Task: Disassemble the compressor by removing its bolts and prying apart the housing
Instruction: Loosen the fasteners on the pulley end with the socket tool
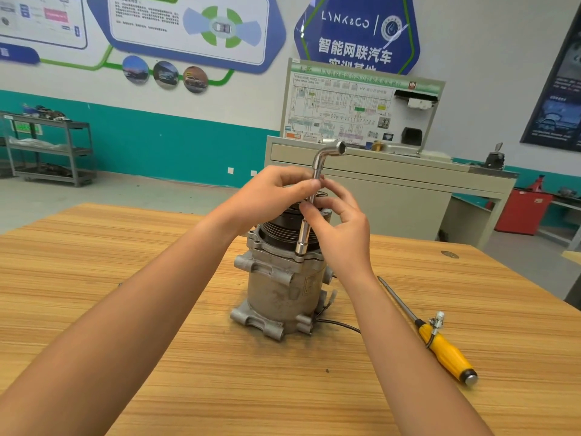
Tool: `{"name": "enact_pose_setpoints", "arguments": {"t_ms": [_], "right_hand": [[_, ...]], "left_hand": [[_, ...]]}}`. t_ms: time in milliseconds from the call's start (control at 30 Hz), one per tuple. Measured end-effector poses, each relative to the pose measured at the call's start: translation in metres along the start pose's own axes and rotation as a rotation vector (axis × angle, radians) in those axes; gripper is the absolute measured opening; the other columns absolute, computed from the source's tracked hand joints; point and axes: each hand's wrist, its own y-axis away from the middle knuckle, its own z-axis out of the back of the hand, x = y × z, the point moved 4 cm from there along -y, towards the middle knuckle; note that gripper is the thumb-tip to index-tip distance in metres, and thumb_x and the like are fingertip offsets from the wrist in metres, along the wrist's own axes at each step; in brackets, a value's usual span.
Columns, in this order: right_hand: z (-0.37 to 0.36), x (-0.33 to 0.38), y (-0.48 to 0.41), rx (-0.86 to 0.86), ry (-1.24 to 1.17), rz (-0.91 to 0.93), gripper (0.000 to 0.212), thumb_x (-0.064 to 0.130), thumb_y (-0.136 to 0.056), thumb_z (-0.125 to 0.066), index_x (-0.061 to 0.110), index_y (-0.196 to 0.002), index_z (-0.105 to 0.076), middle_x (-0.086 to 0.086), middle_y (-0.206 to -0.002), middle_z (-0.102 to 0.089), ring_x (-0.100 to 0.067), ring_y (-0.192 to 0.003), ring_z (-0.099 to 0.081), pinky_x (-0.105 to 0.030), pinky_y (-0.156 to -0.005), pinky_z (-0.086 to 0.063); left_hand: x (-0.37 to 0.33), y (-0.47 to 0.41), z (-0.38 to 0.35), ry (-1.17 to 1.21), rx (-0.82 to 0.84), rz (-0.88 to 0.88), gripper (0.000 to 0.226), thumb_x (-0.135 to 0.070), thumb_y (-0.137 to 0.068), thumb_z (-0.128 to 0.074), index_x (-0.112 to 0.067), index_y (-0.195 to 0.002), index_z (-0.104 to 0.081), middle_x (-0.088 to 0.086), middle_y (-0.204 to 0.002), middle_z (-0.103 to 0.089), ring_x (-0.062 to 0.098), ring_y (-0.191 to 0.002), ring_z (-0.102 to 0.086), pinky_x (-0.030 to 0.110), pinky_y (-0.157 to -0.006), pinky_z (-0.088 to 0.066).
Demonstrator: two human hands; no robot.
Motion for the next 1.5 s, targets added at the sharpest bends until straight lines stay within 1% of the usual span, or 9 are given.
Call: {"name": "enact_pose_setpoints", "arguments": {"t_ms": [100,200,367,500,633,800,1033,1200,1500], "right_hand": [[-0.001,-0.002,-0.001,0.042,0.076,0.019,0.015,0.02,-0.088,-0.061,0.011,-0.094,-0.072,0.014,-0.132,-0.044,-0.007,-0.13,-0.033,-0.033,-0.109,-0.026],[-0.001,0.0,-0.001,0.07,0.121,0.02,0.023,0.021,-0.091,-0.057,0.012,-0.109,-0.068,0.008,-0.142,-0.038,-0.008,-0.135,-0.024,-0.046,-0.11,-0.021],[-0.001,-0.003,0.002,-0.015,0.091,-0.02,0.025,0.028,-0.082,-0.068,0.016,-0.104,-0.067,0.007,-0.138,-0.045,-0.008,-0.13,-0.034,-0.041,-0.108,-0.027],[-0.003,0.0,-0.001,-0.003,0.051,-0.012,0.019,0.019,-0.085,-0.065,0.011,-0.102,-0.07,0.006,-0.135,-0.047,-0.011,-0.126,-0.04,-0.022,-0.104,-0.033],[-0.004,0.002,-0.003,0.071,0.091,0.009,0.024,0.022,-0.089,-0.06,0.018,-0.112,-0.067,0.01,-0.137,-0.042,-0.01,-0.131,-0.033,-0.045,-0.108,-0.027],[0.0,0.0,0.002,-0.039,0.03,-0.03,0.014,0.024,-0.081,-0.07,0.017,-0.092,-0.068,0.005,-0.13,-0.053,-0.008,-0.126,-0.04,-0.037,-0.106,-0.032],[0.0,0.007,0.001,-0.019,0.094,0.092,0.014,0.013,-0.085,-0.064,0.005,-0.093,-0.072,0.013,-0.12,-0.052,-0.012,-0.126,-0.038,-0.044,-0.107,-0.029],[-0.005,0.005,0.004,0.015,0.135,0.059,0.029,0.023,-0.087,-0.062,0.01,-0.113,-0.065,0.001,-0.135,-0.048,-0.016,-0.132,-0.034,-0.047,-0.107,-0.028],[0.001,0.013,0.004,-0.128,0.14,0.166,0.014,0.016,-0.079,-0.072,0.006,-0.088,-0.072,-0.001,-0.115,-0.06,-0.009,-0.113,-0.044,-0.03,-0.099,-0.034]], "left_hand": [[-0.002,0.001,0.006,-0.009,0.011,0.021,0.022,-0.02,-0.096,-0.05,-0.035,-0.1,-0.066,-0.021,-0.104,-0.067,-0.014,-0.099,-0.057,0.007,-0.088,-0.043],[-0.004,0.0,0.007,-0.032,-0.041,0.017,0.021,-0.016,-0.093,-0.056,-0.033,-0.091,-0.067,-0.022,-0.087,-0.068,-0.015,-0.083,-0.06,0.001,-0.074,-0.044],[-0.003,-0.001,0.005,-0.022,-0.142,0.035,0.016,-0.016,-0.089,-0.061,-0.027,-0.078,-0.067,-0.02,-0.067,-0.066,-0.012,-0.067,-0.059,0.005,-0.064,-0.045],[-0.003,0.0,0.003,-0.041,-0.114,0.049,0.018,-0.019,-0.092,-0.057,-0.033,-0.087,-0.066,-0.019,-0.088,-0.067,-0.007,-0.086,-0.06,0.018,-0.085,-0.046],[-0.003,0.0,0.006,-0.018,-0.109,0.041,0.015,-0.018,-0.09,-0.06,-0.03,-0.09,-0.068,-0.016,-0.098,-0.069,-0.007,-0.092,-0.06,0.02,-0.089,-0.047],[0.001,-0.003,0.006,-0.042,-0.251,0.075,0.012,-0.026,-0.079,-0.073,-0.018,-0.079,-0.065,0.001,-0.101,-0.069,0.007,-0.096,-0.062,0.021,-0.08,-0.046],[-0.005,0.0,0.007,-0.014,-0.028,0.088,0.019,-0.024,-0.095,-0.053,-0.037,-0.092,-0.067,-0.021,-0.099,-0.067,-0.016,-0.091,-0.057,0.009,-0.082,-0.039],[-0.007,0.003,0.006,-0.004,-0.038,0.092,0.014,-0.017,-0.093,-0.055,-0.024,-0.095,-0.068,-0.009,-0.094,-0.069,-0.004,-0.088,-0.061,0.017,-0.085,-0.046],[-0.009,0.004,0.004,-0.048,0.024,0.083,0.022,-0.022,-0.094,-0.056,-0.04,-0.088,-0.067,-0.016,-0.095,-0.071,-0.008,-0.091,-0.061,0.014,-0.083,-0.046]]}}
